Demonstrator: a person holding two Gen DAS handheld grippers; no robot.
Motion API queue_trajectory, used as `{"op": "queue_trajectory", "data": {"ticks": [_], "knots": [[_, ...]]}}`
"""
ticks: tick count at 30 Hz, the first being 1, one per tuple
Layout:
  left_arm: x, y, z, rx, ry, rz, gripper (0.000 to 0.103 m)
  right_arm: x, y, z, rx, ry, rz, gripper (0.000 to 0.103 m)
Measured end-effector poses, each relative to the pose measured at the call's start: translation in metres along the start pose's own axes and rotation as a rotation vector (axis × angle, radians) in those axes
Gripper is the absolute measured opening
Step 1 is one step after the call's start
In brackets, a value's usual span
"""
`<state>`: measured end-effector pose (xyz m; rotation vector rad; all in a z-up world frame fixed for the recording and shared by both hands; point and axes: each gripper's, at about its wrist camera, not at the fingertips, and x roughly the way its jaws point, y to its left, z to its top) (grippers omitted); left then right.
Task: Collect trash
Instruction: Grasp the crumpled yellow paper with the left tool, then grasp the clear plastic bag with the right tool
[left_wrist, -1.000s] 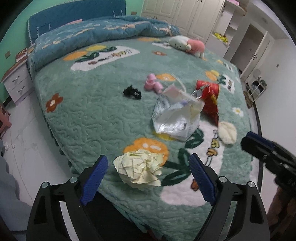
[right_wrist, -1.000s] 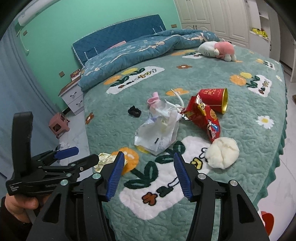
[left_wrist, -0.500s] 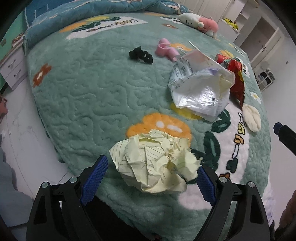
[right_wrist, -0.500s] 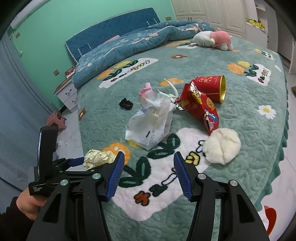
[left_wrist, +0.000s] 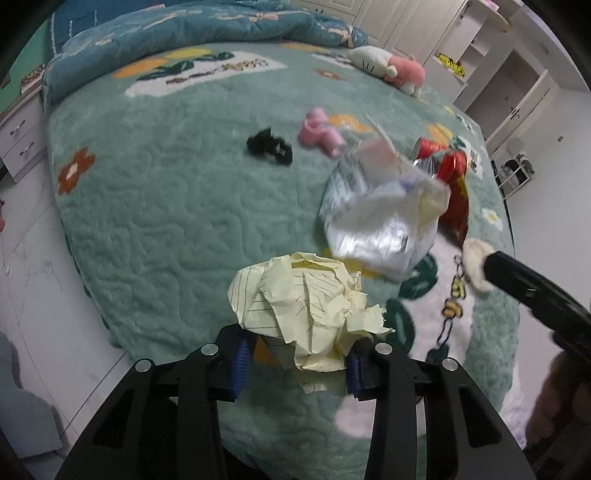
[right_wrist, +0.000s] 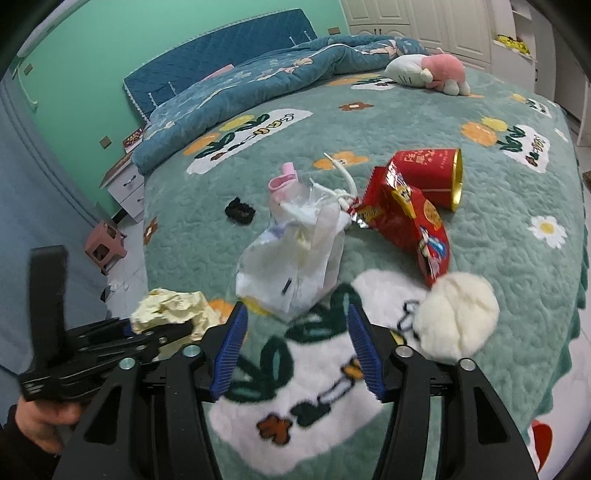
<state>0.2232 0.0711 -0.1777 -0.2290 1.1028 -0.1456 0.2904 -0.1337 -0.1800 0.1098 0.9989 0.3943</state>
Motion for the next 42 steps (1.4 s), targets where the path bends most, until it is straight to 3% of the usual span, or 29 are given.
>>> {"op": "queue_trajectory", "data": {"ticks": [2,15,16,17,20,31,42], "knots": [[-0.002,0.0,0.004,-0.001,-0.011,0.0,0.042,0.008,-0.002,0.006,0.004,-0.007,-0.011,0.068],[0.019,-0.001,0.031,0.002,-0.001,0.012,0.042,0.083,-0.019,0.036,0.038,0.071,0.028,0.067],[0.02,-0.001,0.032,-0.001,0.0,0.013,0.042,0.087,-0.019,0.036,0.034,0.074,0.052,0.057],[0.021,0.0,0.033,-0.002,0.0,0.014,0.042,0.089,-0.018,0.036,0.027,0.076,0.065,0.027],[0.02,-0.002,0.034,-0.002,-0.001,0.012,0.042,0.088,-0.017,0.034,0.018,0.071,0.094,0.008],[-0.036,-0.03,0.012,0.047,-0.079,0.016,0.042,0.003,0.009,0.019,-0.028,-0.046,0.148,0.006],[-0.097,-0.085,-0.03,0.146,-0.18,0.0,0.042,-0.114,0.018,-0.034,-0.056,-0.175,0.152,0.006]]}}
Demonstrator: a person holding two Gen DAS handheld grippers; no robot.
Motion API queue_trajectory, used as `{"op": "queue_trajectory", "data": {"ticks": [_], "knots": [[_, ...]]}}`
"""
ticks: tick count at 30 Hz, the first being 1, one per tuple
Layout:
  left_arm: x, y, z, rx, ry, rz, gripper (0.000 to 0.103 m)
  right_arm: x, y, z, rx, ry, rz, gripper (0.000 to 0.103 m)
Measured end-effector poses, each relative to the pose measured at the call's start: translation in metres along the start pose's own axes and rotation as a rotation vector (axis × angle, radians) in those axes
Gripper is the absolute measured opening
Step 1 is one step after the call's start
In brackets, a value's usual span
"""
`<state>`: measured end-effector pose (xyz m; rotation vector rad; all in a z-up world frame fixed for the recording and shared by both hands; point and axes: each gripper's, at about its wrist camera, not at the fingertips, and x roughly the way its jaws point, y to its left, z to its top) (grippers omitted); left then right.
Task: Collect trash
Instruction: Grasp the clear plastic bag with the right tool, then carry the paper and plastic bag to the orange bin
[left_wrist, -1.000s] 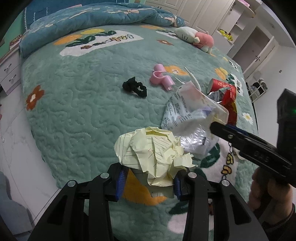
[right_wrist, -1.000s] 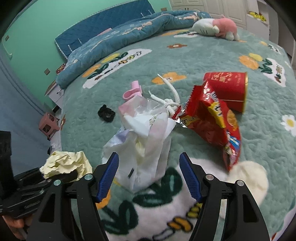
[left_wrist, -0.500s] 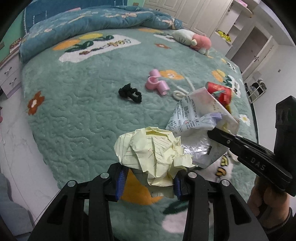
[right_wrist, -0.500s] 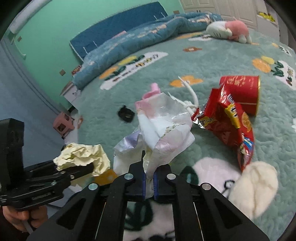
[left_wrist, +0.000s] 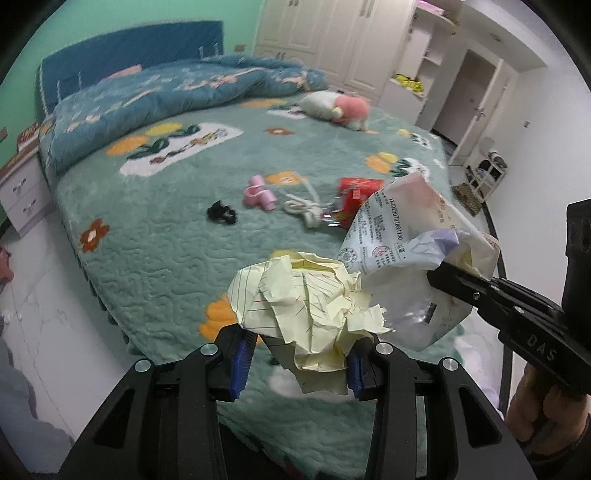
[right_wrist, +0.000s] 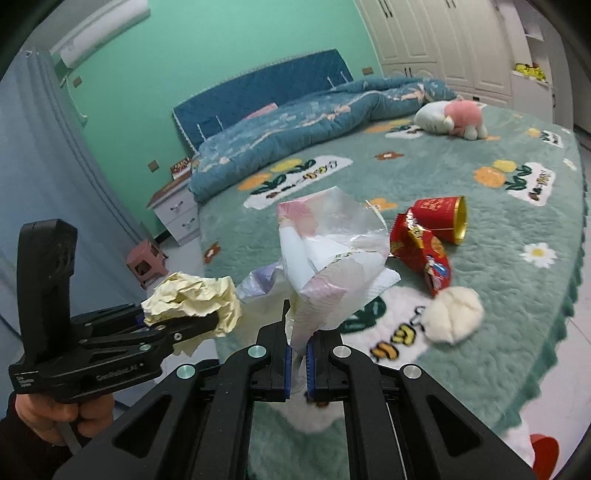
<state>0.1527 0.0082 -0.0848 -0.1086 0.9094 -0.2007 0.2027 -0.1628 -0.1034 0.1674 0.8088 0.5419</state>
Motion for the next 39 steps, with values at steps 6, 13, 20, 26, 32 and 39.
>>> {"op": "queue_trajectory", "data": {"ticks": [6,13,20,26,32,39], "knots": [[-0.02,-0.036,-0.013,0.068,-0.03,-0.045,0.042,-0.057,-0.005,-0.021,0.027,-0.085,-0.044,0.006],[-0.022,-0.09,-0.016,0.179,-0.039,-0.116,0.043,-0.117,-0.031,-0.047,0.102,-0.169,-0.118,0.006],[-0.005,-0.163,-0.012,0.315,-0.024,-0.21,0.043,-0.172,-0.077,-0.065,0.202,-0.256,-0.217,0.006],[0.013,-0.223,-0.013,0.433,0.008,-0.282,0.043,-0.215,-0.122,-0.089,0.304,-0.305,-0.306,0.006],[0.032,-0.281,-0.022,0.539,0.056,-0.358,0.043,-0.255,-0.162,-0.117,0.395,-0.342,-0.4,0.006],[0.049,-0.342,-0.04,0.647,0.105,-0.446,0.043,-0.296,-0.202,-0.153,0.494,-0.37,-0.507,0.006]]}}
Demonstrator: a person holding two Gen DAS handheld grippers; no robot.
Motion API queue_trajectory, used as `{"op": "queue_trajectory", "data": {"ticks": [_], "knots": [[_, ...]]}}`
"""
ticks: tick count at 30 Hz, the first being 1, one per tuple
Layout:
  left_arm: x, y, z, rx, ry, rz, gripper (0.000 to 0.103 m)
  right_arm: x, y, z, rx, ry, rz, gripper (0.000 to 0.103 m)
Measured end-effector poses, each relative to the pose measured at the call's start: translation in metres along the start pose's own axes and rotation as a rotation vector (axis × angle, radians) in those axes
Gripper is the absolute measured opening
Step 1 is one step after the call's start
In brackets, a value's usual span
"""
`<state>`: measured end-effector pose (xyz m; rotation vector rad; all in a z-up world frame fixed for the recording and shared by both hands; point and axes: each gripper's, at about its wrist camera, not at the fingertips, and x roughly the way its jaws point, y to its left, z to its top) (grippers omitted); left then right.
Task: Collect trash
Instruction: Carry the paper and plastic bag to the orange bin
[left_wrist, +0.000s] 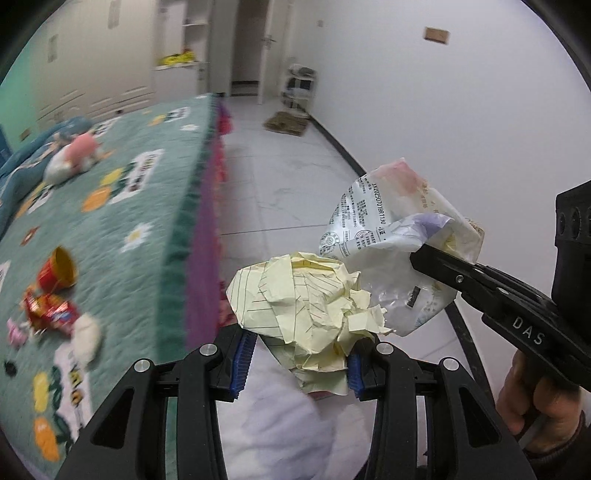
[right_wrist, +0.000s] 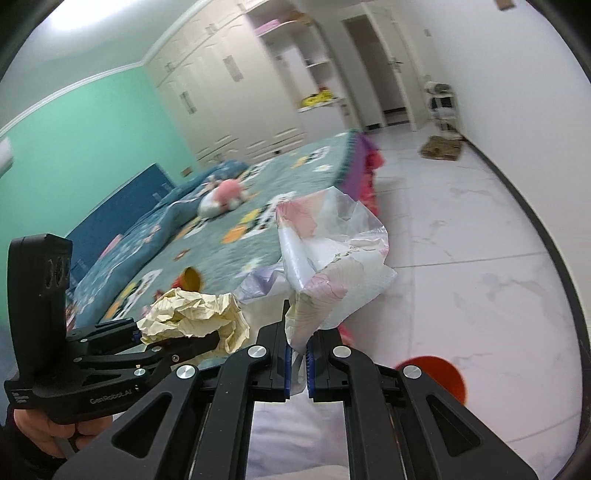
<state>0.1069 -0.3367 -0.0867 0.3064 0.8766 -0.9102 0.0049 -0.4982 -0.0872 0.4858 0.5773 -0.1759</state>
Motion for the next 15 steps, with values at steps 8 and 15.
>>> {"op": "queue_trajectory", "data": {"ticks": [8,15], "knots": [[0.048,-0.036,0.017,0.081,0.062,-0.083,0.043,-0.017,-0.064,0.0,0.079,-0.018,-0.123,0.006],[0.101,-0.05,0.024,0.112,0.142,-0.141,0.044,-0.017,-0.108,-0.005,0.14,-0.008,-0.222,0.006]]}}
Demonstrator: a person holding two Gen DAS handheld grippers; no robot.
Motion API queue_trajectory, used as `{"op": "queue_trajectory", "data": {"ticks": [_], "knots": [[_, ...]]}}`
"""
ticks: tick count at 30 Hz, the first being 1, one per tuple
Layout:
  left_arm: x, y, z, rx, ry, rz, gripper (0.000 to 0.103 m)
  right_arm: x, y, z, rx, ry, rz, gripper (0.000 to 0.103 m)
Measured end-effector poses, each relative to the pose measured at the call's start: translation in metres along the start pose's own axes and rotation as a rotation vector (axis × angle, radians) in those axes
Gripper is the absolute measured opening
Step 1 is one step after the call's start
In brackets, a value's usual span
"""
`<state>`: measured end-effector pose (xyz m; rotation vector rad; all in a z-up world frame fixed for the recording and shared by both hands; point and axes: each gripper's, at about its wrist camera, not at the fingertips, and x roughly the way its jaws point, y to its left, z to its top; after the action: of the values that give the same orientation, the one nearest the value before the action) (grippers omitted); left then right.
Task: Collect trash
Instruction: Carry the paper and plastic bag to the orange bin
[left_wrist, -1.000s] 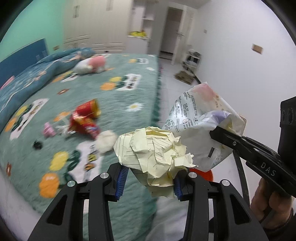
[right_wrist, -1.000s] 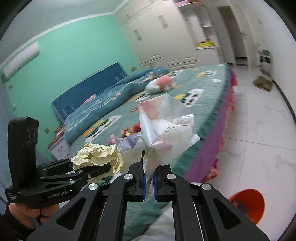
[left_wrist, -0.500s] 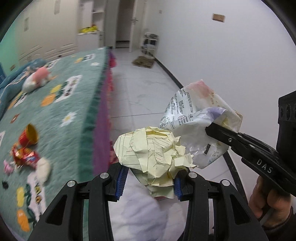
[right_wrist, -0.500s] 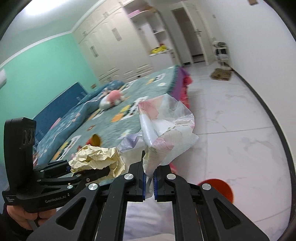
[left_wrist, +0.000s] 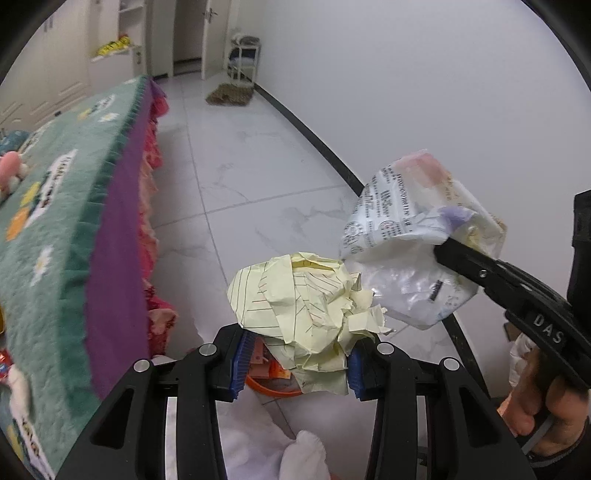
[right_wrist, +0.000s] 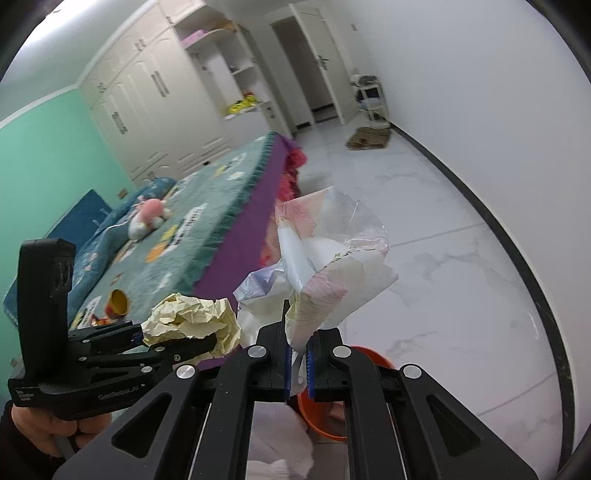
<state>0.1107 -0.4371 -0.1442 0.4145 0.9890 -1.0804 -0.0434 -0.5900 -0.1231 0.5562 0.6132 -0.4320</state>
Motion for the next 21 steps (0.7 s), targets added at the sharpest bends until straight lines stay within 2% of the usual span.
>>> {"op": "queue_trajectory", "data": {"ticks": [8,15,19,20,21], "knots": [[0.066,0.004,0.003,-0.006,0.122,-0.027,0.045,0.025,-0.034,-0.001,0.033,0.04,-0.077,0.006],[0.106,-0.002,-0.004,0.005,0.207,-0.049,0.048,0.033,-0.051,-0.009,0.056,0.069,-0.114,0.006],[0.119,0.0,-0.005,0.012,0.23,-0.023,0.054,0.04,-0.054,-0.012,0.062,0.088,-0.12,0.006],[0.12,0.001,-0.005,0.009,0.234,-0.016,0.057,0.043,-0.054,-0.013,0.062,0.092,-0.119,0.006],[0.121,0.002,-0.005,0.008,0.236,-0.009,0.066,0.046,-0.052,-0.012,0.063,0.094,-0.119,0.006]]}}
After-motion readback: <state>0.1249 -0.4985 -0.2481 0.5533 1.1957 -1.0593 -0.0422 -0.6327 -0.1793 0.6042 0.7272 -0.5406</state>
